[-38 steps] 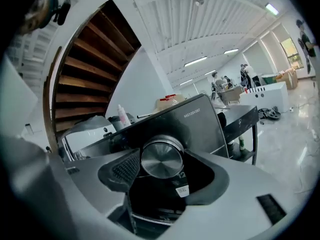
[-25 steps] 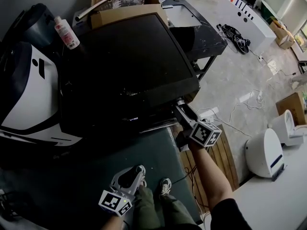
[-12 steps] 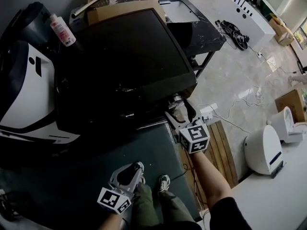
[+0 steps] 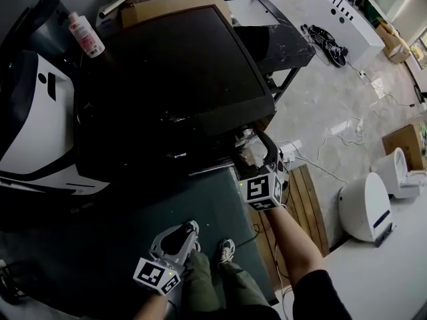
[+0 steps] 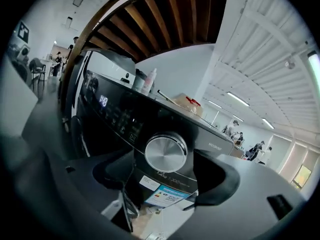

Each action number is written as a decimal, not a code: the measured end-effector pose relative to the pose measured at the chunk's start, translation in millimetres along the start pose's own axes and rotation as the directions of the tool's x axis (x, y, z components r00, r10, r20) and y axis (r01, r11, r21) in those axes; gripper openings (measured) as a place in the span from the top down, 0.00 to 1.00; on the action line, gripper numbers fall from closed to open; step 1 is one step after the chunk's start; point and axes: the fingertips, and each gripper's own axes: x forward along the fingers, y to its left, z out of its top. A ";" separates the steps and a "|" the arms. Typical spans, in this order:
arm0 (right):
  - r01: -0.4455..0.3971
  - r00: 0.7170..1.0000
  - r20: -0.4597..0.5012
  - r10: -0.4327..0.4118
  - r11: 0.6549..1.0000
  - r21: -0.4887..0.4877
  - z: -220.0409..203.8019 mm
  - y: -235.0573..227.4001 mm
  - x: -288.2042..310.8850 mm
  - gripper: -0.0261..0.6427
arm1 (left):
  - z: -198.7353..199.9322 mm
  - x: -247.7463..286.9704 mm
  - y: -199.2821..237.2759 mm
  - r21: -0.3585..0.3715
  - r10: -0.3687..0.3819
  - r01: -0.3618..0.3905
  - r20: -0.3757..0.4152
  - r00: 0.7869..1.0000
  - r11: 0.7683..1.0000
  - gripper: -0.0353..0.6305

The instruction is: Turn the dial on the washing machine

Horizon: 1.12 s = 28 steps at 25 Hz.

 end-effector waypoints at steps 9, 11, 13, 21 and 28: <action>0.028 0.999 -0.010 -0.030 0.986 -0.164 1.1 3.9 9.1 0.46 | 0.0 2.2 2.5 -0.004 -0.003 0.002 -0.005 1.000 1.000 0.82; 0.040 0.999 -0.011 -0.043 0.985 -0.166 -0.4 2.4 10.0 0.47 | 0.8 2.8 2.9 -0.005 -0.002 0.002 -0.005 1.000 1.000 0.82; 0.056 0.998 -0.009 -0.059 0.984 -0.169 -0.1 -1.0 9.0 0.52 | 0.9 3.1 2.8 -0.007 -0.002 0.002 -0.004 1.000 1.000 0.82; 0.011 1.000 0.015 -0.011 1.000 0.003 4.4 -4.5 6.5 0.56 | 0.2 5.3 2.5 -0.012 -0.003 0.002 -0.008 1.000 1.000 0.82; -0.051 0.998 0.049 0.037 0.946 0.319 0.2 -6.3 6.3 0.56 | 0.7 7.4 -0.6 -0.014 -0.005 0.005 -0.003 1.000 1.000 0.82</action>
